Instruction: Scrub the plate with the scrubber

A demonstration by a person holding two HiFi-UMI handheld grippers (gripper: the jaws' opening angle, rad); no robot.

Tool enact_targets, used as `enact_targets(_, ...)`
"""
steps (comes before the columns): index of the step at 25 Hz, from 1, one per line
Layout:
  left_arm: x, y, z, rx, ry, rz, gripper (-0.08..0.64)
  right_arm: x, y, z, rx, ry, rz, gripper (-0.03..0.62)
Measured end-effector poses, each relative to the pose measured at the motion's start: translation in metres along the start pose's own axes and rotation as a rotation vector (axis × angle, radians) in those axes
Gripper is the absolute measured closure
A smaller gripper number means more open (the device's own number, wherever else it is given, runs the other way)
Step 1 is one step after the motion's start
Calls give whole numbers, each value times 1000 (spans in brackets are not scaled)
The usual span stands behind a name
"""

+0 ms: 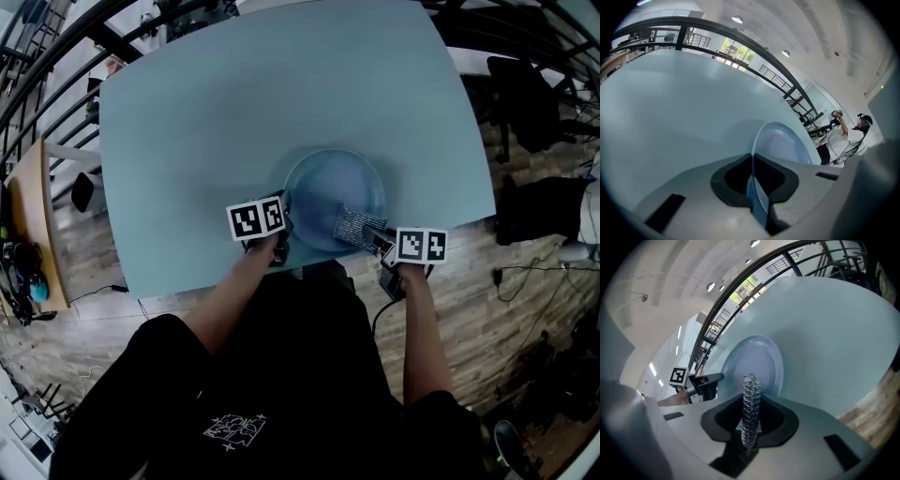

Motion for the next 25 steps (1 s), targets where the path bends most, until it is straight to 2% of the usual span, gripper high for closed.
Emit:
enact_targets(14,2,1,-1,-14,-4,-25,537,-36,58,10,-41,-73,15,508)
enact_targets(25,0,0,-1,-26,6,-30,537,-47,98,49,70,-41,33,508)
Point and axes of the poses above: the fingertips, and each gripper's own axes: y forward along the fingers, x to its right, z out of its top, the point moved 5 cm from there along -y, backward along the fingers, and after that the axes turned 14 degrees about z, right-handed, at the moved point
